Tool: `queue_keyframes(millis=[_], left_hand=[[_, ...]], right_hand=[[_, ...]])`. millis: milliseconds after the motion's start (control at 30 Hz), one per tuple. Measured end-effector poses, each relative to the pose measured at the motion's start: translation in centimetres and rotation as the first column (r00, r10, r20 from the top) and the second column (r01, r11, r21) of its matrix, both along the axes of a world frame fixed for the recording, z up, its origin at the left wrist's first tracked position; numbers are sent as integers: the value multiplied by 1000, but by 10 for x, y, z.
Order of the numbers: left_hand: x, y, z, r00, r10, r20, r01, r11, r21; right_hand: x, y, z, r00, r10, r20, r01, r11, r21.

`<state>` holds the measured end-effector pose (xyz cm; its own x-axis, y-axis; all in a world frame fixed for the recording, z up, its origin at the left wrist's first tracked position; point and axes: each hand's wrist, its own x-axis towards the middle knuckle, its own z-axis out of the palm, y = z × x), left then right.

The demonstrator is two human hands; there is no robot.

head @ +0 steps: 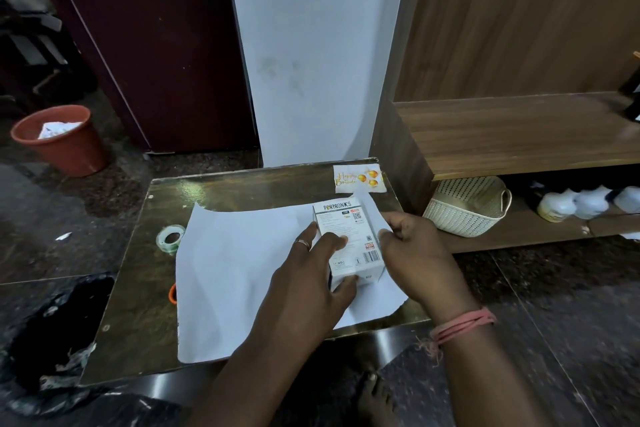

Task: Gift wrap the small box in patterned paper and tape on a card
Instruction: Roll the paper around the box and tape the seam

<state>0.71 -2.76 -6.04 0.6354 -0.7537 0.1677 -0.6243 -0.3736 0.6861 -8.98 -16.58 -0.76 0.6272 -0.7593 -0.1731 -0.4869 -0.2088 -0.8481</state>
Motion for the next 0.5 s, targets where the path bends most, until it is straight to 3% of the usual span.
queue_keyframes(millis=[100,233,400,500], left_hand=[[-1,-1,-1,1000,-4,-7,4,1000,-17],[1,-3,-1,1000,8,5,-8,1000,-6],[2,-1,1,1000,-3,-23,3,1000,-8],[0,2,4,995,-32,-97,29,999,-25]], right_hand=[[3,13,2,996,77,-33,-82,981,-178],[9,31,8,976,16,-217,-120,872,-475],[8,45,19,955,11,-296,-172,835,-523],[9,53,23,877,46,-477,-307,819,-486]])
